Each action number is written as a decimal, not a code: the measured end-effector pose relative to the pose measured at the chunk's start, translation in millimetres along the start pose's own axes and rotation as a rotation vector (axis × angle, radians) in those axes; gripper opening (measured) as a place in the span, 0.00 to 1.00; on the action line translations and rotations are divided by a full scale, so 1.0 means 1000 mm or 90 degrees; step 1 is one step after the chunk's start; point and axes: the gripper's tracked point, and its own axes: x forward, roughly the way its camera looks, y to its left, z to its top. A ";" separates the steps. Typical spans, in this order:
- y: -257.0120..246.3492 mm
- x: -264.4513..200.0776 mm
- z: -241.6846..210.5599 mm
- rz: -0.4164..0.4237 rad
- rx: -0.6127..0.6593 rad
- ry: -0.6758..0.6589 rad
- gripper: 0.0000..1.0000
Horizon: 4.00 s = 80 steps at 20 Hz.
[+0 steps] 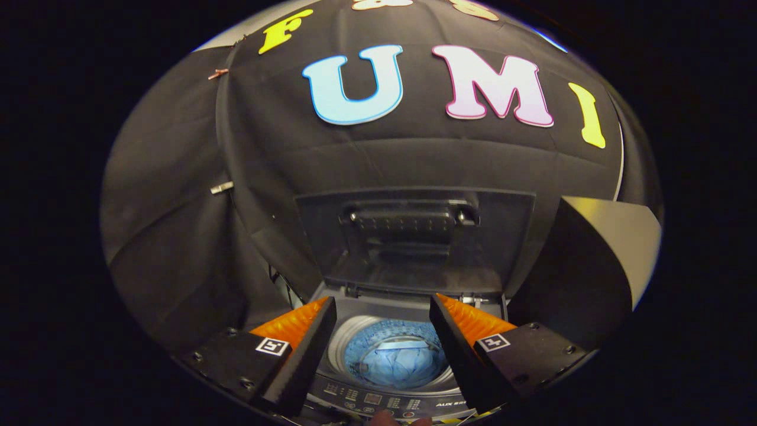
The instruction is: Put the clothes into the washing machine and then close the washing machine lid.
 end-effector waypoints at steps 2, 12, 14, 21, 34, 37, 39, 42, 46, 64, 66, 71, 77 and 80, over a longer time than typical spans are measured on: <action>0.005 -0.008 0.034 0.008 0.007 -0.044 0.99; -0.031 0.069 0.126 -0.045 0.034 -0.086 0.99; -0.047 0.092 0.129 -0.075 0.029 -0.081 0.99; -0.063 0.158 0.109 -0.104 0.015 -0.041 0.99; -0.052 0.116 0.091 -0.088 -0.016 -0.083 1.00; -0.050 0.104 0.082 -0.088 -0.015 -0.073 1.00; -0.047 0.095 0.073 -0.083 -0.011 -0.065 1.00; -0.042 0.080 0.064 -0.073 -0.017 -0.072 1.00; -0.037 0.060 0.053 -0.071 -0.032 -0.137 1.00; -0.029 0.017 -0.059 -0.039 0.033 -0.018 0.99; -0.028 0.007 -0.055 -0.042 0.036 -0.036 0.99; -0.031 -0.030 -0.051 -0.042 0.021 -0.082 0.99; -0.020 -0.072 -0.032 -0.022 0.016 -0.112 0.99; -0.016 -0.097 -0.016 -0.016 0.011 -0.136 0.99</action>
